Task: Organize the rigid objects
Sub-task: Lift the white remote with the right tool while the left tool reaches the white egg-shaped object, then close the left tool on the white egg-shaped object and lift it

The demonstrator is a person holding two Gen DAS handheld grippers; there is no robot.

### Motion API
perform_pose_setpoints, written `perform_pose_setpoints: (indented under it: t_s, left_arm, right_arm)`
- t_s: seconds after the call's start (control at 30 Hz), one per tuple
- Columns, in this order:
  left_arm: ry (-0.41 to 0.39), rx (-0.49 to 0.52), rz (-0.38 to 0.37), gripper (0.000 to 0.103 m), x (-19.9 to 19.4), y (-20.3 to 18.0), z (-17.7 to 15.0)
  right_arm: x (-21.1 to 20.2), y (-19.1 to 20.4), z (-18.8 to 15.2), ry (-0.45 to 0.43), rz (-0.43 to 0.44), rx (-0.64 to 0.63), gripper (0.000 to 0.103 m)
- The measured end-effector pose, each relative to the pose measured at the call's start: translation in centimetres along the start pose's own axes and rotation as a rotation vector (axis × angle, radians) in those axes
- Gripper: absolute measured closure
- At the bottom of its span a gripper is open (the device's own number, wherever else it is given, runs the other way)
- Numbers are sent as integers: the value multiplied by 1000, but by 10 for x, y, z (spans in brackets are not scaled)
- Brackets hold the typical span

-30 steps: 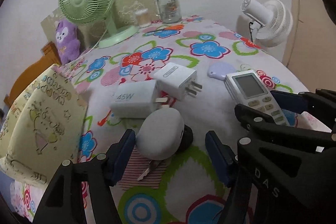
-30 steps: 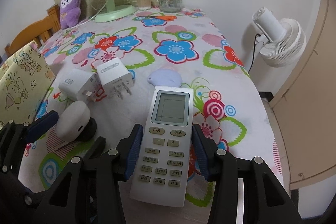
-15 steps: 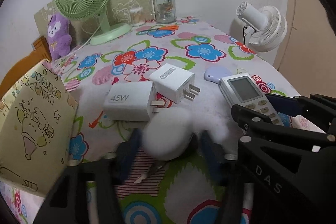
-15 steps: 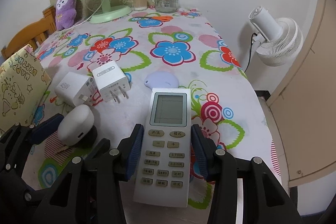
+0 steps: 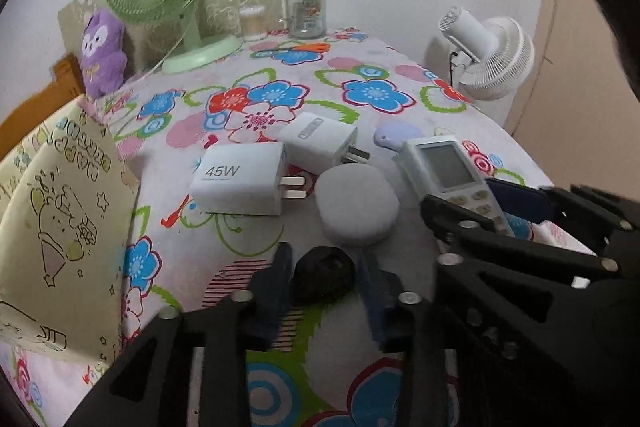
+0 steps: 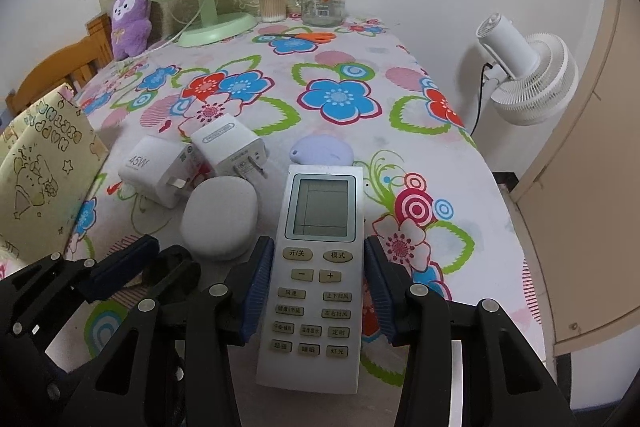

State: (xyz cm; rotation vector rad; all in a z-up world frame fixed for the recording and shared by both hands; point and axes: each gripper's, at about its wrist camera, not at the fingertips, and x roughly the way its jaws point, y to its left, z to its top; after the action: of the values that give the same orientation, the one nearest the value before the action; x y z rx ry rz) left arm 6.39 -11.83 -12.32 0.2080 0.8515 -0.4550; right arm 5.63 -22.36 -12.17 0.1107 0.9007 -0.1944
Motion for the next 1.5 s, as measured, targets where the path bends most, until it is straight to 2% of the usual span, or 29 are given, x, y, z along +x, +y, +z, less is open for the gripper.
perform_pose_setpoints:
  t_s: [0.13, 0.43, 0.57, 0.6, 0.87, 1.13, 1.5]
  left_arm:
    - [0, 15, 6, 51, 3, -6, 6]
    - [21, 44, -13, 47, 19, -27, 20]
    - [35, 31, -14, 48, 27, -29, 26]
    - [34, 26, -18, 55, 28, -29, 27]
    - [35, 30, -19, 55, 23, -28, 25]
    - [28, 21, -11, 55, 4, -23, 19]
    - [-14, 13, 12, 55, -33, -14, 11]
  right_arm:
    - [-2, -8, 3, -8, -12, 5, 55]
    - [1, -25, 10, -6, 3, 20, 55]
    - [4, -30, 13, -4, 5, 28, 55]
    - [5, -32, 14, -5, 9, 33, 55]
    - [7, -29, 14, 7, 37, 32, 55]
    - [-5, -19, 9, 1, 52, 36, 55]
    - [-41, 0, 2, -49, 47, 15, 56]
